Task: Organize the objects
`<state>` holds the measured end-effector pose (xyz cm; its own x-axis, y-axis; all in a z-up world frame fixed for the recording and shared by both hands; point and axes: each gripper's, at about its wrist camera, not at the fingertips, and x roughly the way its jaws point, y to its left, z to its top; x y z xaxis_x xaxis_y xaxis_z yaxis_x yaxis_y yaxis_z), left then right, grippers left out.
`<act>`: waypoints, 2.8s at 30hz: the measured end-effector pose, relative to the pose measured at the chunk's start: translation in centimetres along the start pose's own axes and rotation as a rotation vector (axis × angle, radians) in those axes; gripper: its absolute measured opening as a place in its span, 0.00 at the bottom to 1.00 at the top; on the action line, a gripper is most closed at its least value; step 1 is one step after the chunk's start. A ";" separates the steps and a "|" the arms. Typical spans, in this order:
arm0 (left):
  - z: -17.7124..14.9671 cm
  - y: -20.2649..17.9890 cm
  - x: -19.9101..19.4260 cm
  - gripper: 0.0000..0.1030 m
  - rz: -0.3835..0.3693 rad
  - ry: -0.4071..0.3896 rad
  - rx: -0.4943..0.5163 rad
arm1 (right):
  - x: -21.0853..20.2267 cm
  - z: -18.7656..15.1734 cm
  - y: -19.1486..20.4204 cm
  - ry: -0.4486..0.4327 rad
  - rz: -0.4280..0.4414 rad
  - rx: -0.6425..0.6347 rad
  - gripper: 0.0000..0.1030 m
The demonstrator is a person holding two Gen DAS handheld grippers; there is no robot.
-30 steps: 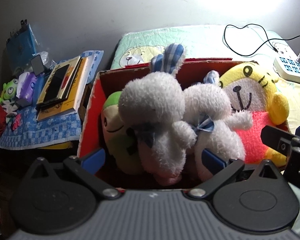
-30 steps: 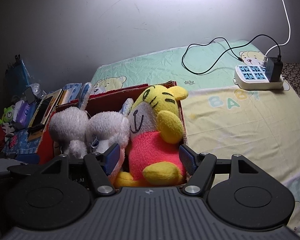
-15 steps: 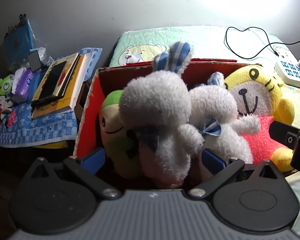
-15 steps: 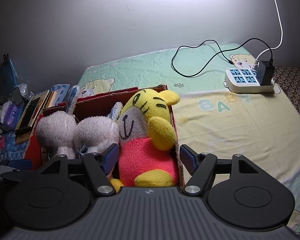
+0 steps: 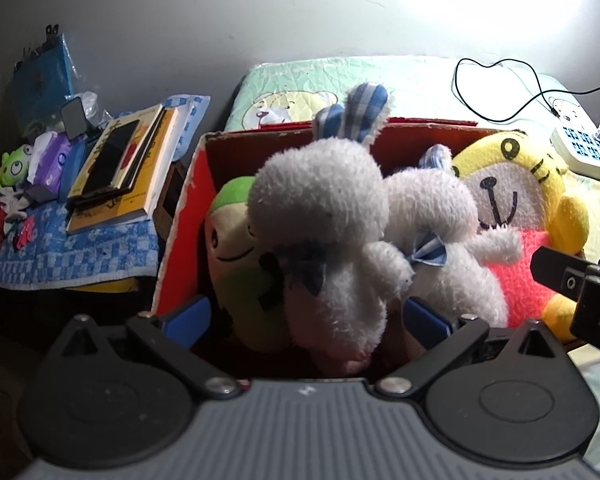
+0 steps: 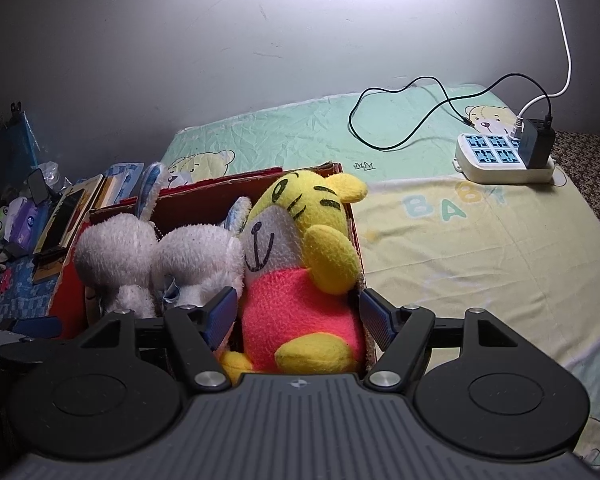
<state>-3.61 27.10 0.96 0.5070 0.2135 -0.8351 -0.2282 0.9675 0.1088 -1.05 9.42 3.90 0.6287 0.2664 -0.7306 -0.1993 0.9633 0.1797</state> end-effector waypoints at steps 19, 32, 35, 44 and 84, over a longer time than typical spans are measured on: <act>0.2 1.0 0.8 1.00 0.006 0.008 -0.036 | 0.9 0.2 0.9 0.009 0.023 -0.037 0.68; 0.5 0.9 1.1 1.00 0.009 0.000 -0.023 | 1.3 0.0 0.8 0.009 0.047 -0.025 0.68; 0.5 0.8 1.3 1.00 0.006 0.007 -0.019 | 1.2 -0.1 0.8 0.008 0.045 -0.016 0.68; 0.5 0.5 1.3 1.00 0.018 -0.005 0.008 | 1.5 -0.4 0.5 0.008 0.055 0.017 0.65; 0.3 -1.0 -0.6 1.00 0.003 -0.064 0.063 | -0.2 -0.8 -2.1 -0.049 -0.032 0.121 0.61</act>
<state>-3.46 26.03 1.53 0.5589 0.2224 -0.7988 -0.1781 0.9731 0.1463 -1.33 7.36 3.16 0.6702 0.2339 -0.7044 -0.0885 0.9675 0.2370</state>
